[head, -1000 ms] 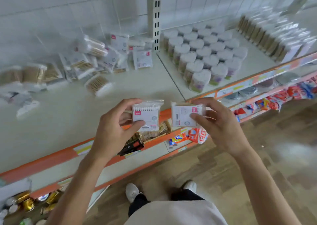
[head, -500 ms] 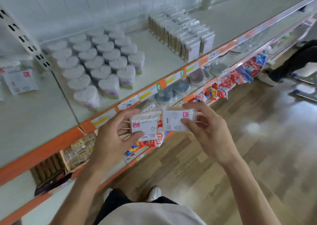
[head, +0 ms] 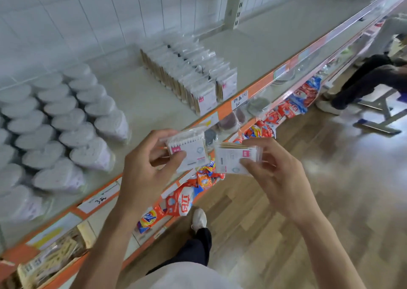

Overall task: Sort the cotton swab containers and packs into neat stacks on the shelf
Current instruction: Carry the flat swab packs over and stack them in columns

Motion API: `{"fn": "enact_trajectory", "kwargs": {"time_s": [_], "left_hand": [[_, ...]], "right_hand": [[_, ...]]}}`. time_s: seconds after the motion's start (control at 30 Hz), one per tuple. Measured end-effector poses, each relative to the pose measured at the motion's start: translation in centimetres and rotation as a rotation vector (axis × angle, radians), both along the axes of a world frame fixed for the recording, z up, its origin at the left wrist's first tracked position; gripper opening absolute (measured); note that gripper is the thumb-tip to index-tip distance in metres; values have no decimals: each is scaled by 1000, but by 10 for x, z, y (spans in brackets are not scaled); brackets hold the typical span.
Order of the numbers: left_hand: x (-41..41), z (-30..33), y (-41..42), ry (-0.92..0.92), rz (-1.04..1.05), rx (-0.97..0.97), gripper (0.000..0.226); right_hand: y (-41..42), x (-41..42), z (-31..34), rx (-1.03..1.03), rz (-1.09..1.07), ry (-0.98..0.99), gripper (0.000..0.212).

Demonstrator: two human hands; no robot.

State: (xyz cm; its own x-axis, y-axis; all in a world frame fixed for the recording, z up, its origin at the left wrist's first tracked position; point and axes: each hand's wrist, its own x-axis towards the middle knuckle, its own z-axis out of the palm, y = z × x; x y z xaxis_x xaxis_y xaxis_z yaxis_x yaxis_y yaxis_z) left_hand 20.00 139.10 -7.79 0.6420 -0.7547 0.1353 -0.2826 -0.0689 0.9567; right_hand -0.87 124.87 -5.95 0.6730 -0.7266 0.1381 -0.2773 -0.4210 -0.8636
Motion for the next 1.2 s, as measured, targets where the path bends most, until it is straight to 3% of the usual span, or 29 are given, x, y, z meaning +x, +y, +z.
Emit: {"fn": "enact_trajectory", "kwargs": {"time_s": [0.3,0.5,0.87,1.2], "left_hand": [[39,33,-135,-152,43,-116,27],[52,47,-197,-249,36,-80,27],[98,67,-303,-411,330,88,25],[143,72,-372,-497,440,322,25]], "right_hand": [[-132,47,34,-127,91,-25,27],[-194,57,29,-120,112,-62,27],[-335,104,32,-35,279,-156,27],[-430,174,44,-171,351,-153,26]]}}
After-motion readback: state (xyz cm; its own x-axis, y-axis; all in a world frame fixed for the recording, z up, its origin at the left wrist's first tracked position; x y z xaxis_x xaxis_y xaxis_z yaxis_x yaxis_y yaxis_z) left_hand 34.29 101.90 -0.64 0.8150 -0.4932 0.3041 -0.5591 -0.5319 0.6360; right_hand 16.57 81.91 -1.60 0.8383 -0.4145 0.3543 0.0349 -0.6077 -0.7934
